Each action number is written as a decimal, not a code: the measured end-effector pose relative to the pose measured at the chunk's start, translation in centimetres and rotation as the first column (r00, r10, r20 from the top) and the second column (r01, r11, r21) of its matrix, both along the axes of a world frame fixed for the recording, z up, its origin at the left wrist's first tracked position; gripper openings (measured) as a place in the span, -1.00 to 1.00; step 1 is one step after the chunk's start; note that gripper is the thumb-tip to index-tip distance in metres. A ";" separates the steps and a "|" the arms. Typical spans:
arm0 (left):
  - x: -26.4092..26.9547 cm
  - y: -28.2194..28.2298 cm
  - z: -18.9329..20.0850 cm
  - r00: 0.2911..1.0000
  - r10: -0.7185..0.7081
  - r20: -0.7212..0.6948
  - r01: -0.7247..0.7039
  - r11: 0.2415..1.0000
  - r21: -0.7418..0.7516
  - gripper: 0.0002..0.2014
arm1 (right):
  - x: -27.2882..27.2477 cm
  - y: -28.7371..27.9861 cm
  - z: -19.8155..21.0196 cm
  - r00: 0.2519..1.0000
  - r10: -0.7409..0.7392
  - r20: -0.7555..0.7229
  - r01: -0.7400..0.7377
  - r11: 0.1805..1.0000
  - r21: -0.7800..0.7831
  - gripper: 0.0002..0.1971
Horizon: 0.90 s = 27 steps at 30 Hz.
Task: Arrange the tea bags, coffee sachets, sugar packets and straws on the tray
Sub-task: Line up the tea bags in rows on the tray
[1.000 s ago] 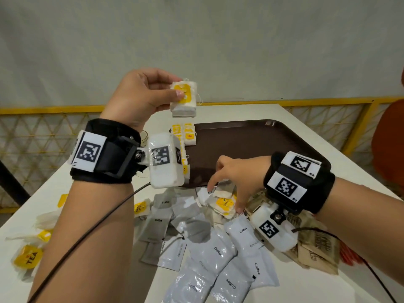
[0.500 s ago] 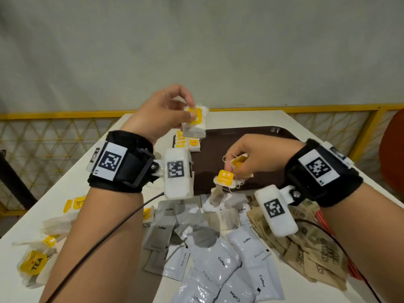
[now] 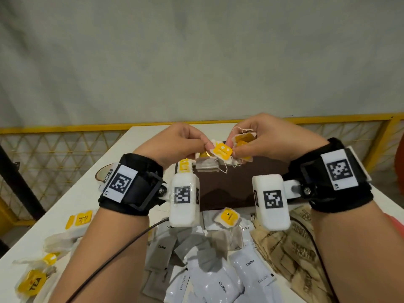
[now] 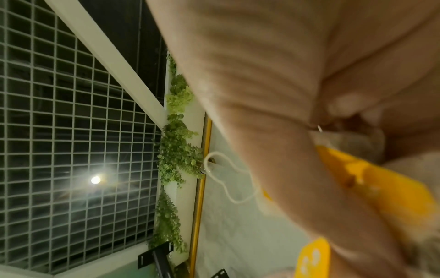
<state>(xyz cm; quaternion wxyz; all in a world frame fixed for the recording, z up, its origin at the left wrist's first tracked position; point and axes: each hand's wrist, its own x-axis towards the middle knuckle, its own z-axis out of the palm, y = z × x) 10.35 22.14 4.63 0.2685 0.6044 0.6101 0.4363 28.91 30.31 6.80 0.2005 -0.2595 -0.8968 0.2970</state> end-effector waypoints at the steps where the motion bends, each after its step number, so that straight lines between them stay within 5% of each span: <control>1: 0.1 0.0 0.0 1.000 0.004 0.015 -0.004 1.000 -0.014 -0.67 | 0.0 0.1 -0.3 0.999 -0.036 -0.001 0.036 0.999 0.017 -0.89; 5: 0.8 0.2 0.0 0.996 0.012 0.086 -0.005 0.997 -0.073 -0.71 | 0.1 0.7 -1.2 0.988 -0.147 -0.047 0.149 0.988 0.043 -0.91; 8: 1.1 0.7 -0.5 0.998 0.058 -0.036 -0.061 0.996 -0.072 -0.74 | -0.2 0.8 -1.5 0.984 -0.154 -0.090 0.154 0.988 0.002 -0.93; 15: -0.2 0.7 -0.1 0.979 0.195 -0.063 -0.196 0.981 -0.007 -0.84 | 0.4 1.7 -1.9 0.952 -0.160 -0.259 0.102 0.969 -0.224 -0.87; 19: -0.5 0.3 0.0 0.966 0.220 -0.135 -0.220 0.975 0.014 -0.94 | 0.3 2.0 -1.8 0.879 -0.241 -0.413 -0.036 0.828 -0.559 -0.79; 22: -0.5 0.2 0.0 0.969 0.170 -0.177 -0.174 0.985 -0.006 -0.97 | 0.2 1.9 -1.7 0.865 -0.243 -0.438 -0.136 0.728 -0.673 -0.75; 27: 0.0 0.3 -0.1 0.949 0.095 -0.300 -0.111 0.993 -0.038 -0.95 | -0.7 1.5 -2.0 0.894 -0.220 -0.390 -0.030 0.838 -0.544 -0.72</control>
